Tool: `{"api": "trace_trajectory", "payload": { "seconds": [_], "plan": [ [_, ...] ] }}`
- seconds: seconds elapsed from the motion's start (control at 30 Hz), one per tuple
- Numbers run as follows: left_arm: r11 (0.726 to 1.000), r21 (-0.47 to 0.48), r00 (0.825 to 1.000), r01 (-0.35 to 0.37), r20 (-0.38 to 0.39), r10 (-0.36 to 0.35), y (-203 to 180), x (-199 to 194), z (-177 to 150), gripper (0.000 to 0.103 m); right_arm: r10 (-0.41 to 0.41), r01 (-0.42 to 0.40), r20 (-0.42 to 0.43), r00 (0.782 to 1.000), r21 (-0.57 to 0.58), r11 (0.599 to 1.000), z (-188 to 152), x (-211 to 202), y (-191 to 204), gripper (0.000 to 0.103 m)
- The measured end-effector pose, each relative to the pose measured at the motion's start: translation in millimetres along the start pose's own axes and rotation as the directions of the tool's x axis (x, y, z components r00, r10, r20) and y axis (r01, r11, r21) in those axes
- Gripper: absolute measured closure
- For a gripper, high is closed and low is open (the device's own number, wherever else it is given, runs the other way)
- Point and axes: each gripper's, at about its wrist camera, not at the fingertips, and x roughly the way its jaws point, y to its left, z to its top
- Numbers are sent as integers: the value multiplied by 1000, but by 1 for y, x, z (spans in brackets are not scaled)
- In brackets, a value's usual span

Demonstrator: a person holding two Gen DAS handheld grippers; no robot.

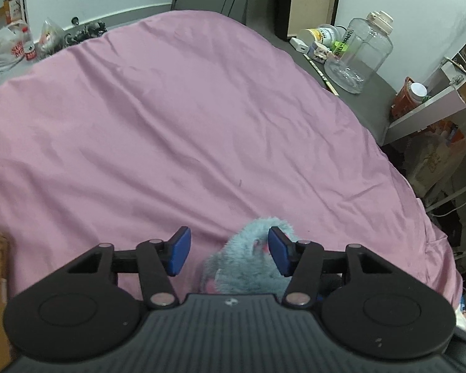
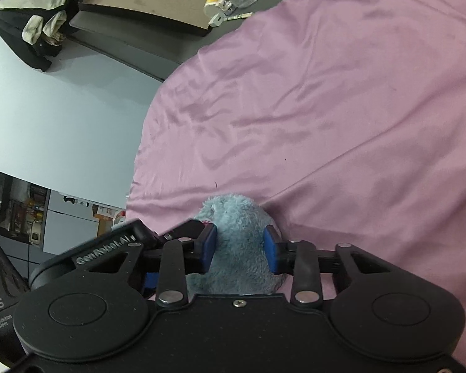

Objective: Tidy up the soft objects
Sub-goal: 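Grasp the grey fluffy plush with both tools together, then carry the grey plush over the box and lower it inside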

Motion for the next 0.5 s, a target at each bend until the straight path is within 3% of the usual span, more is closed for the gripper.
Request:
{"api": "trace_trajectory", "payload": {
  "seconds": [0.13,0.3,0.5],
  "plan": [
    [999,-34,999,22,-45,-24,3,9,-3,71,-13,13,-3,1000,-8,1000,-1,1,1,70],
    [997,-69,997,43,-57,-47,7,10,-6,75,-22,22,-7,1000,-27,999,-3,1,3,71],
    [995,-85,997,51,-50,-55,11,-1,-14,78,-33,34,9,999,-99,994,-10,-6,16,80]
  ]
}}
